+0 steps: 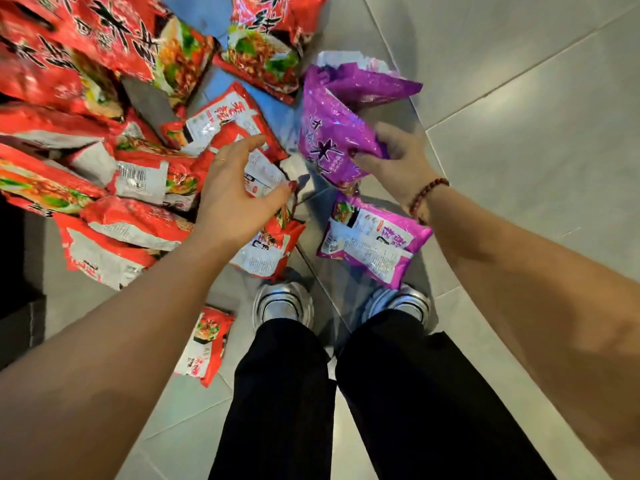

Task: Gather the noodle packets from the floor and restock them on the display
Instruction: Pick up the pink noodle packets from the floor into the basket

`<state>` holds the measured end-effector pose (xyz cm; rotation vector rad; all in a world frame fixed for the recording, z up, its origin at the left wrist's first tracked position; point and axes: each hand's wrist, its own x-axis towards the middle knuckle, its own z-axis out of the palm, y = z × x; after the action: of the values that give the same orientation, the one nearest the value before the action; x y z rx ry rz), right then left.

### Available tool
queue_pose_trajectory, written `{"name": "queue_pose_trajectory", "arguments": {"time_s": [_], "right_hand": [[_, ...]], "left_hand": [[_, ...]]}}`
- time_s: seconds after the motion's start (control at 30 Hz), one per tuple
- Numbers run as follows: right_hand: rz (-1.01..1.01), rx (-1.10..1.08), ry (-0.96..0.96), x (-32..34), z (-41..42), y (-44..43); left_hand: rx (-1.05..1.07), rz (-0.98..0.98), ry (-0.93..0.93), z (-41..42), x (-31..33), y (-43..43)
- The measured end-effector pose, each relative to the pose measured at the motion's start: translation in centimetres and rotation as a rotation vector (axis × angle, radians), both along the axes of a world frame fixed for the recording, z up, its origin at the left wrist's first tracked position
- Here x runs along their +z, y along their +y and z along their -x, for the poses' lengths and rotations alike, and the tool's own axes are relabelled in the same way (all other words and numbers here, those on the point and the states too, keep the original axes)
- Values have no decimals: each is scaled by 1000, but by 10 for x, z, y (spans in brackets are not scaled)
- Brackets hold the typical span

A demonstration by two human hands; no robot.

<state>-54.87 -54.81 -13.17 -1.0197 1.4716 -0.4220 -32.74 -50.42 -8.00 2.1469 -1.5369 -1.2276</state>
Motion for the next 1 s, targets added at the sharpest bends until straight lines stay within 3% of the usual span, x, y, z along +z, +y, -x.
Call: {"name": "queue_pose_trajectory", "arguments": {"time_s": [0.17, 0.27, 0.37, 0.5, 0.6, 0.7, 0.83, 1.0], "right_hand": [[-295, -11, -474, 52, 17, -1], [-396, 52, -541, 67, 18, -3], [-379, 69, -426, 62, 19, 0], [-277, -4, -62, 29, 27, 22], [-260, 287, 394, -12, 34, 45], [-280, 605, 666, -43, 31, 68], [-313, 672, 767, -57, 17, 90], [-364, 448, 576, -32, 16, 98]], "left_hand": [[-70, -124, 102, 8, 24, -17], [-62, -265, 325, 7, 29, -23], [-30, -334, 364, 4, 25, -17], [154, -258, 347, 1, 11, 0], [314, -230, 354, -4, -4, 16], [376, -238, 347, -9, -16, 32], [428, -260, 367, -11, -23, 50], [502, -250, 400, -7, -2, 63]]}}
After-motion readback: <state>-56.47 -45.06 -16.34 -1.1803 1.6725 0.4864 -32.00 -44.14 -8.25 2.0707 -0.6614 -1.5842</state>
